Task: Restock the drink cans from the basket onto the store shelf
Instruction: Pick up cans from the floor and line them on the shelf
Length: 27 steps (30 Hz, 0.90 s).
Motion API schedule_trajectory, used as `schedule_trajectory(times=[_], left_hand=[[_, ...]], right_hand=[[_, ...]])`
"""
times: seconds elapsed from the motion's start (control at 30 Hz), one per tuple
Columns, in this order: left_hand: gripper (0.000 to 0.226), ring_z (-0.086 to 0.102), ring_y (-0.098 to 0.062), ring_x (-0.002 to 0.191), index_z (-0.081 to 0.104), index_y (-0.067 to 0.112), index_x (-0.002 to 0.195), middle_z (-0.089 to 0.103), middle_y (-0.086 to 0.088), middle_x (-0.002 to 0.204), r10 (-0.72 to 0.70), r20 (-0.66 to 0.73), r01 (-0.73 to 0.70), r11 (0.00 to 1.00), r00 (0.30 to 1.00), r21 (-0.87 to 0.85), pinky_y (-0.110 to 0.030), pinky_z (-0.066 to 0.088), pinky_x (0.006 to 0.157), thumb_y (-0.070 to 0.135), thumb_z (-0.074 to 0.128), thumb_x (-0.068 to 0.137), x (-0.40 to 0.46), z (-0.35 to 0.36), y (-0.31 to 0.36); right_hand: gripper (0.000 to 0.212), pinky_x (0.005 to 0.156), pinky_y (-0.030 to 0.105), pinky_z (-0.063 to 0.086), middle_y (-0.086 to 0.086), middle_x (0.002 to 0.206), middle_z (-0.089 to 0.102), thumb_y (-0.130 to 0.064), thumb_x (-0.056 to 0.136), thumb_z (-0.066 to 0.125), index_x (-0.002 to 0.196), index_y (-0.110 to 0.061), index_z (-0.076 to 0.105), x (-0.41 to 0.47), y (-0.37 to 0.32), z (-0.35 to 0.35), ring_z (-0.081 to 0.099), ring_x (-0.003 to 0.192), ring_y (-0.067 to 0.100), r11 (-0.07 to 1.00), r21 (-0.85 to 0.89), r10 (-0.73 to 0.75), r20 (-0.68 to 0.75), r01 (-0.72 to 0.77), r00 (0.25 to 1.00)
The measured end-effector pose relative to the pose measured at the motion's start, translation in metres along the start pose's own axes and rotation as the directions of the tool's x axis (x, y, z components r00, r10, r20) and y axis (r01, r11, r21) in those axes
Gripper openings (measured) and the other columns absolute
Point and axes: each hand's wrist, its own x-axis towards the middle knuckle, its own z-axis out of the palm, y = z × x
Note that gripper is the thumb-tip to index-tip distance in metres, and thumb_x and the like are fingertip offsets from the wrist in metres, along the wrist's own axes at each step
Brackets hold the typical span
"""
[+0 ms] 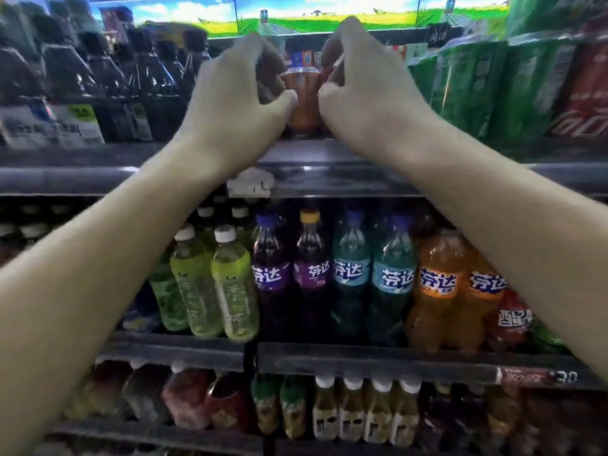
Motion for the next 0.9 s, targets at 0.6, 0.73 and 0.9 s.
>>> schedule_trajectory(times=[0.6,0.73,0.9], left_hand=[[0.013,0.062,-0.007,0.074,0.060,0.020,0.101,0.065,0.011,0.083,-0.618,0.450,0.572,0.780,0.644,0.253,-0.018,0.043,0.066,0.014,0.067,0.090,-0.398,0.046,-0.113],[0.015,0.064,-0.012,0.074,0.061,0.015,0.100,0.070,0.001,0.086,-0.719,0.564,0.692,0.645,0.406,0.324,-0.018,0.045,0.067,0.010,0.068,0.088,-0.468,0.046,-0.154],[0.017,0.064,-0.020,0.082,0.063,0.011,0.105,0.070,-0.001,0.088,-0.716,0.664,0.739,0.563,0.214,0.370,-0.027,0.046,0.074,0.013,0.070,0.090,-0.548,0.046,-0.213]], right_hand=[[0.029,0.085,0.048,0.052,0.003,0.106,0.059,-0.008,0.095,0.052,0.123,-0.016,0.052,-0.315,0.040,0.237,0.060,0.093,0.025,0.898,0.305,0.082,0.592,-0.317,0.802],[0.032,0.087,0.047,0.053,0.004,0.109,0.062,-0.011,0.094,0.054,0.126,-0.016,0.052,-0.382,0.040,0.292,0.062,0.096,0.029,0.850,0.157,0.229,0.749,-0.502,0.622],[0.027,0.084,0.036,0.051,0.008,0.102,0.068,-0.009,0.095,0.058,0.122,-0.010,0.057,-0.454,0.033,0.362,0.064,0.097,0.028,0.693,-0.066,0.487,0.777,-0.718,0.399]])
